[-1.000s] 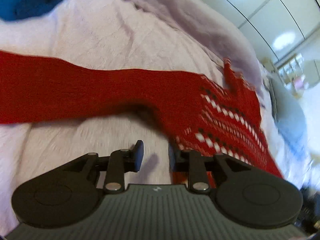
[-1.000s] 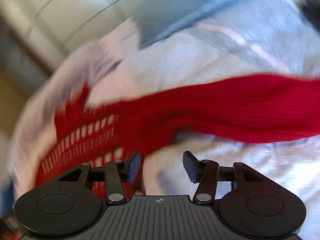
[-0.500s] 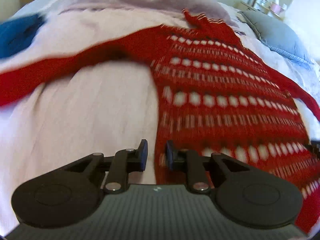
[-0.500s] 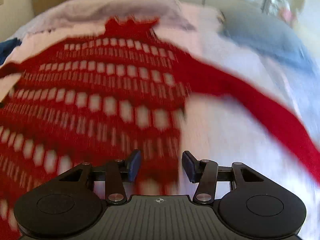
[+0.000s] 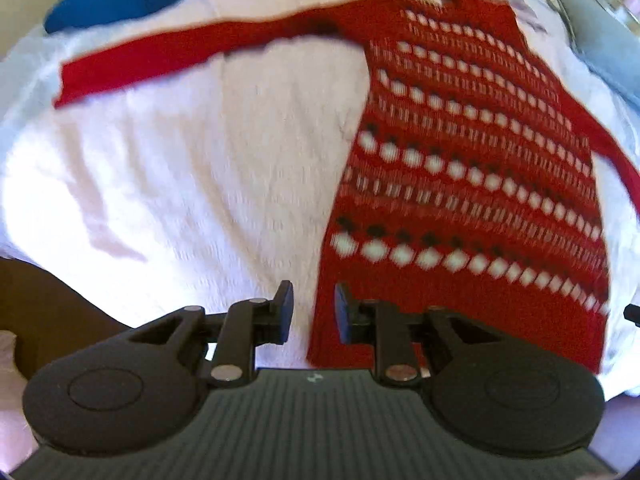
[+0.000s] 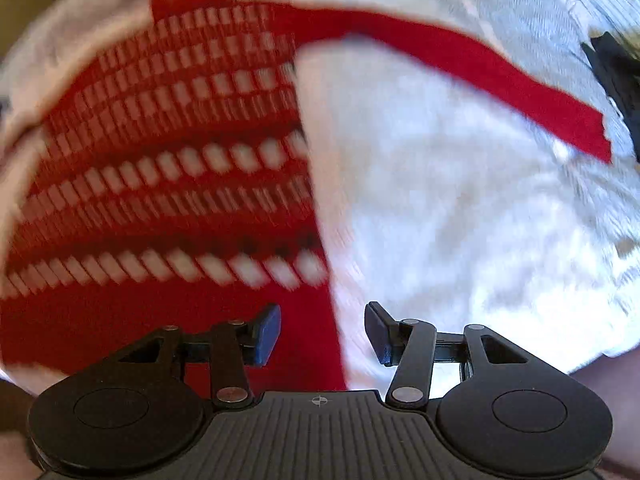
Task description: Fold clothes
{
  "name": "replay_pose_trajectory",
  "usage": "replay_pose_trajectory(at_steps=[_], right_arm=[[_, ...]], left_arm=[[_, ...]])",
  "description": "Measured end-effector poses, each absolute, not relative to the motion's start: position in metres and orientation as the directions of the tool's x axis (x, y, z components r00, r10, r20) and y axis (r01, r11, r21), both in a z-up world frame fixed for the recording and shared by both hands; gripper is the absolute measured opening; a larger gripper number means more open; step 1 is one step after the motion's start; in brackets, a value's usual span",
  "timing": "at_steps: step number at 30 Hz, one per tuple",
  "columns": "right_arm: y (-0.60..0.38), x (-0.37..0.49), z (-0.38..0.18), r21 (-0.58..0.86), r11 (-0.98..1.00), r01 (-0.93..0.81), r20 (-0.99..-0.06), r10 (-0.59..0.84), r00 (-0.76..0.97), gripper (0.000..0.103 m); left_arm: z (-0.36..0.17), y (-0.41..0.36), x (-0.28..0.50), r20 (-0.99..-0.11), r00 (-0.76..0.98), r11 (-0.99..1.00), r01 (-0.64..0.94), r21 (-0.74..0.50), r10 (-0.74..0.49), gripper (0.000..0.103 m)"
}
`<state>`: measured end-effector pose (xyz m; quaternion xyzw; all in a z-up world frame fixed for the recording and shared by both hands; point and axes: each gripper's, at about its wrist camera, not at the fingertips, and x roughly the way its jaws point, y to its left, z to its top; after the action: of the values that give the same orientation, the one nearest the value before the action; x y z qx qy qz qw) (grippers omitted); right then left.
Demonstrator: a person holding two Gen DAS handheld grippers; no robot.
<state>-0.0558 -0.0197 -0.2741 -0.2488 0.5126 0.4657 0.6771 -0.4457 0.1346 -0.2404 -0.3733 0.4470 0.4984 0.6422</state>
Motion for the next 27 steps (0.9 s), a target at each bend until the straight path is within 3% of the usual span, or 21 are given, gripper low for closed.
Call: replay_pose_trajectory(at_steps=[6, 13, 27], right_arm=[[0.014, -0.061, -0.199, 0.237, 0.398, -0.886, -0.883, 0.469, -0.025, 0.051], [-0.006, -0.069, -0.137, 0.245, 0.369, -0.896, -0.841, 0.541, -0.007, 0.051], [-0.028, -0.086, -0.113, 0.214, 0.309, -0.927, -0.852, 0.523, -0.022, 0.052]], left_arm=[[-0.169, 0.136, -0.410, -0.927, 0.076, 0.207, -0.978, 0.001, 0.367, 0.030], [-0.119, 0.102, -0.379, -0.896, 0.087, 0.259, -0.965, 0.032, 0.435, 0.031], [-0.078, 0.079, -0.380, -0.873, 0.105, 0.271, -0.962, 0.032, 0.477, 0.034]])
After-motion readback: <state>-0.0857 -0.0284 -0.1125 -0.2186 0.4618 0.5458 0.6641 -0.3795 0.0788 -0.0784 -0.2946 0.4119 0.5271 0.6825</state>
